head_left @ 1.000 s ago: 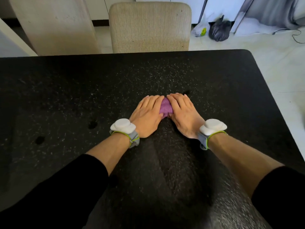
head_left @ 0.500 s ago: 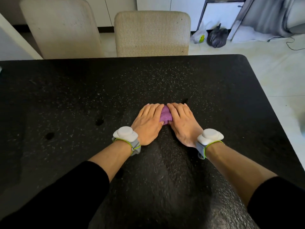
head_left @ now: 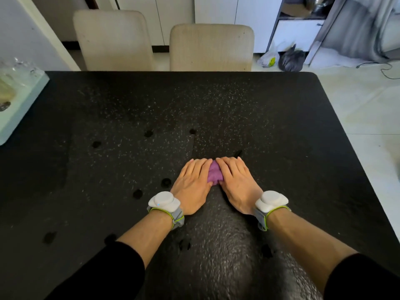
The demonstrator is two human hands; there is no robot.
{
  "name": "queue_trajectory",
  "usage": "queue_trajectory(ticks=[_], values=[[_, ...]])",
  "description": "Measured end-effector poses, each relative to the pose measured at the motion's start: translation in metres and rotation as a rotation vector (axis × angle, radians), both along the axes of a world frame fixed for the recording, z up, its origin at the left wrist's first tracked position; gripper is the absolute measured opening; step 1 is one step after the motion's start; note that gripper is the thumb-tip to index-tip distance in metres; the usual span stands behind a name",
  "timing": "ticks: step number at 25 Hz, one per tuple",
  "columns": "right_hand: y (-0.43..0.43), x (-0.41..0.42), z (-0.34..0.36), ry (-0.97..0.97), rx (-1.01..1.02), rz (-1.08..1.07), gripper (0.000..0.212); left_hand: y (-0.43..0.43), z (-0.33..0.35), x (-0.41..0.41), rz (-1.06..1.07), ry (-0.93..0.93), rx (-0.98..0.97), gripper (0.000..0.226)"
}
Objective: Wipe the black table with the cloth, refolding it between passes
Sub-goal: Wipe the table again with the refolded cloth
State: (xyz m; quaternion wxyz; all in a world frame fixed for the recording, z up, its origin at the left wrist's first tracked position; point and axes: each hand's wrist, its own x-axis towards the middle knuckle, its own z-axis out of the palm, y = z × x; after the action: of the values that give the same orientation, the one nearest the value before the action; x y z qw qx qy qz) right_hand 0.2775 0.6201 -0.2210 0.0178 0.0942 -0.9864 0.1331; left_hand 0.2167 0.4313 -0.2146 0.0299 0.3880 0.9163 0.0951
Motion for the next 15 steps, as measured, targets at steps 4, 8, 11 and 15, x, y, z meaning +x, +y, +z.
queue_trajectory(ticks=[4, 8, 11, 15], values=[[-0.016, 0.02, -0.003, -0.002, 0.014, 0.029, 0.063, -0.021, 0.0, 0.026, 0.018, -0.004, 0.006, 0.064], [-0.021, 0.023, -0.005, -0.017, 0.044, 0.046, 0.064, -0.03, 0.002, 0.03, 0.011, 0.021, 0.002, 0.065], [-0.022, 0.008, -0.005, -0.028, 0.031, 0.028, 0.064, -0.029, 0.001, 0.009, -0.017, 0.03, 0.005, 0.066], [-0.025, -0.038, -0.003, -0.012, 0.013, -0.015, 0.064, -0.025, 0.004, -0.038, 0.007, 0.01, 0.024, 0.067]])
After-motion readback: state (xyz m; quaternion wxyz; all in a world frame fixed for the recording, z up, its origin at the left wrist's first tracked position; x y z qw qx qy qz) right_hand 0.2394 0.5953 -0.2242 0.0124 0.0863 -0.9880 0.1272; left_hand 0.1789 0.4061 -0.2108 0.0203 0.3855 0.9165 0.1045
